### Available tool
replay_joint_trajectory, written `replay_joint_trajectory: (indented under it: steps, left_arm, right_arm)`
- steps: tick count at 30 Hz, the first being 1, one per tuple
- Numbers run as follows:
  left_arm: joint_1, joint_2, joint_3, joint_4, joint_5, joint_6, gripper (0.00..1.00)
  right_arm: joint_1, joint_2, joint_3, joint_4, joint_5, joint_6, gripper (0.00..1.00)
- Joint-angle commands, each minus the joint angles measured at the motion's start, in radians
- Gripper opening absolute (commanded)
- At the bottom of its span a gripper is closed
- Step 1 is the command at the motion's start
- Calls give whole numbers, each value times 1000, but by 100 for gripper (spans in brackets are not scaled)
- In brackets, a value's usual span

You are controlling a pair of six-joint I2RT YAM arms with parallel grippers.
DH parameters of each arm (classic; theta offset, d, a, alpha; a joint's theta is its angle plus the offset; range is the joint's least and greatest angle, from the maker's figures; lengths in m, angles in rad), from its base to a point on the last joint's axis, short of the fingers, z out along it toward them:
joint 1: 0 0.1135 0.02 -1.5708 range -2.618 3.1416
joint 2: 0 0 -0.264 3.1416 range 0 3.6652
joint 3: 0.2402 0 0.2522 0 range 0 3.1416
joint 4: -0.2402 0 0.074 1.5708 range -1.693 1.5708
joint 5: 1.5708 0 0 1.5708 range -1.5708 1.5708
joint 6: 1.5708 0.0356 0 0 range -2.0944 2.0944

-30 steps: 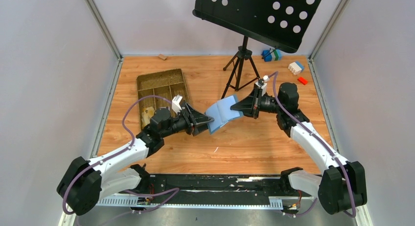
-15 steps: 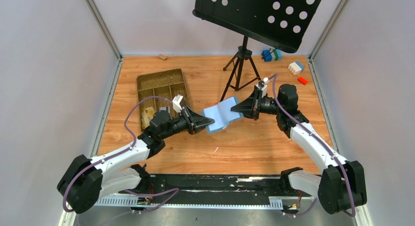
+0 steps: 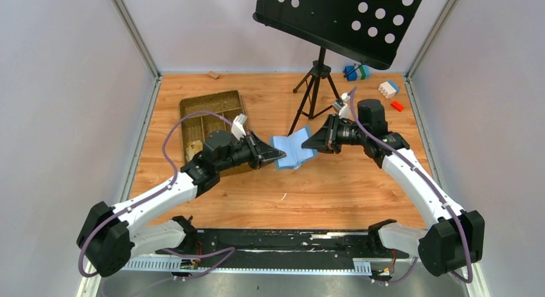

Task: Take the credit cards out of the card holder
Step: Place the card holder at the center of the board.

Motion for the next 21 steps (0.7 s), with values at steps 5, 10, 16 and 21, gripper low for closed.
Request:
replay_joint_trajectory:
  steps: [5, 10, 16, 21]
  left_arm:
    - [-62, 133, 91, 103, 22, 13, 0]
    - [-67, 149, 93, 179, 27, -17, 0]
    - [-67, 138, 98, -6, 19, 40, 18]
    - [-71, 194, 162, -315, 40, 174, 51]
  right_arm:
    - [146, 22, 2, 108, -11, 35, 0]
    - [153, 26, -20, 121, -17, 45, 0]
    - [121, 44, 35, -134, 100, -107, 0]
    - [119, 69, 91, -369, 370, -301, 0]
